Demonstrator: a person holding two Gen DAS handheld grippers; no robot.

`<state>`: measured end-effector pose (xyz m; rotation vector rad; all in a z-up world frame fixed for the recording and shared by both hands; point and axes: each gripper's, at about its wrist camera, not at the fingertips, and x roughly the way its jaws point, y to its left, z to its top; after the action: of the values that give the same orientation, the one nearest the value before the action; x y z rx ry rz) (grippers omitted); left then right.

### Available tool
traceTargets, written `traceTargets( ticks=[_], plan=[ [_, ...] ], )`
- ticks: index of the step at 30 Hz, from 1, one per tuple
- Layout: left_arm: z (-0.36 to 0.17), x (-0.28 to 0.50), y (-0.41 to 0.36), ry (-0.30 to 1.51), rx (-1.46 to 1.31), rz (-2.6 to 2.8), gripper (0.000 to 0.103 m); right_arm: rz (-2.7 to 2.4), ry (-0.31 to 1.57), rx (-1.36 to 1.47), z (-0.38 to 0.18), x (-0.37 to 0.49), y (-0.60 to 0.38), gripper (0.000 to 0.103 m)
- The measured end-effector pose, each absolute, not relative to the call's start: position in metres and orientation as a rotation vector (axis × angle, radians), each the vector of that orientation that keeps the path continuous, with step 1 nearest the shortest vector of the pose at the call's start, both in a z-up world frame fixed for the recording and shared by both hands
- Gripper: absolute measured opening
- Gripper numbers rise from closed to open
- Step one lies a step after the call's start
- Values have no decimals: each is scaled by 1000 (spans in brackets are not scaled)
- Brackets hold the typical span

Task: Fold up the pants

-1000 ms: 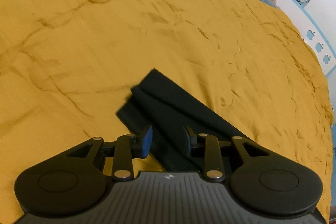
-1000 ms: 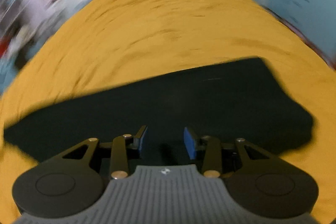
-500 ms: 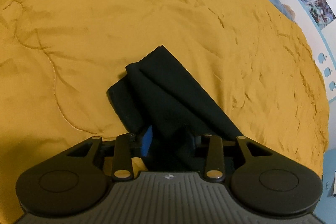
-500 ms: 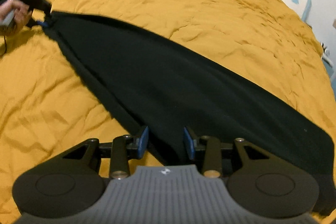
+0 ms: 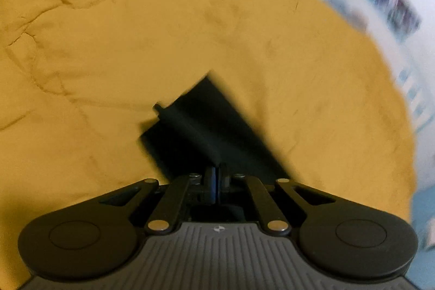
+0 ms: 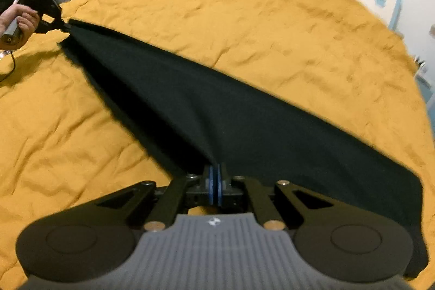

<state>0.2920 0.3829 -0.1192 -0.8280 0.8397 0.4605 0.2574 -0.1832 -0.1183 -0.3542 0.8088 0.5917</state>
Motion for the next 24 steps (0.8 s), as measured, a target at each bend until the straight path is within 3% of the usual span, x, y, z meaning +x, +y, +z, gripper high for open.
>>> traceTargets(
  ticks=[2,11,14,16,20,22,24],
  plan=[
    [-133,291,388,898,-848,489,2,614,844,-423,-131,256,-178,0],
    [-135,257,408,812,-880,585,13,621,868,-466,-134,254,-175,4],
    [-135,243,406,795,-920,567,27,634,833,-418,-129,248,-179,7],
    [-137,240,403,785,-949,527,44,624,795,-336,-122,248,-186,8],
    [-147,245,398,741,-991,502,64,510,719,-214,-123,253,-196,21],
    [-151,252,398,722,-1010,490,73,470,846,-261,-144,260,-192,20],
    [-158,257,399,705,-1048,500,75,480,924,-363,-161,257,-183,20]
  ],
)
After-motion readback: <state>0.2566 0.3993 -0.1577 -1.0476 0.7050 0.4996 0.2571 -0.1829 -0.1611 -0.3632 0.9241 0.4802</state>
